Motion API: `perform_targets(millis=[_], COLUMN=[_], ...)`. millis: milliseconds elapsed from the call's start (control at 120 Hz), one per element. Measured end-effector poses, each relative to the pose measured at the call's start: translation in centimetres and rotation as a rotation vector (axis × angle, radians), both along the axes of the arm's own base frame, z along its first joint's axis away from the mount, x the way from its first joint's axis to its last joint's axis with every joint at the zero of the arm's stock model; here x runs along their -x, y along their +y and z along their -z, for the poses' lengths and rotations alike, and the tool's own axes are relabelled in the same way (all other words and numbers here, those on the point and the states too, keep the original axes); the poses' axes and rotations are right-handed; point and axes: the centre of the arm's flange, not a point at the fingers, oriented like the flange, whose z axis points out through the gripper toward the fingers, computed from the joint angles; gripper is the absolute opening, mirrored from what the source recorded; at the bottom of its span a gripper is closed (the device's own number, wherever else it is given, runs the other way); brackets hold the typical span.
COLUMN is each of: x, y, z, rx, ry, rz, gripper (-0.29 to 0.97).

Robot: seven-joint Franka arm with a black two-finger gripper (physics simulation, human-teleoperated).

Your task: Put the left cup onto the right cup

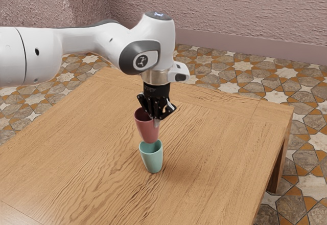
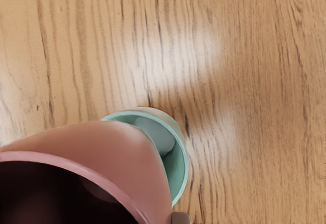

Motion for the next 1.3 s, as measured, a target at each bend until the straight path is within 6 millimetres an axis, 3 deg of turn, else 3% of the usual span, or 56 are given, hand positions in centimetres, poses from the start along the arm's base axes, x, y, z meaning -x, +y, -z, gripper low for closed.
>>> perform_targets(millis=[608,1300], x=[0.4,-0.4], y=[-0.4,-0.6], z=[1.1,2.9], rx=[-0.015,-0.025], ry=[0.028,0.037], rz=[-0.051,-0.072], gripper=[-0.11,-0.11])
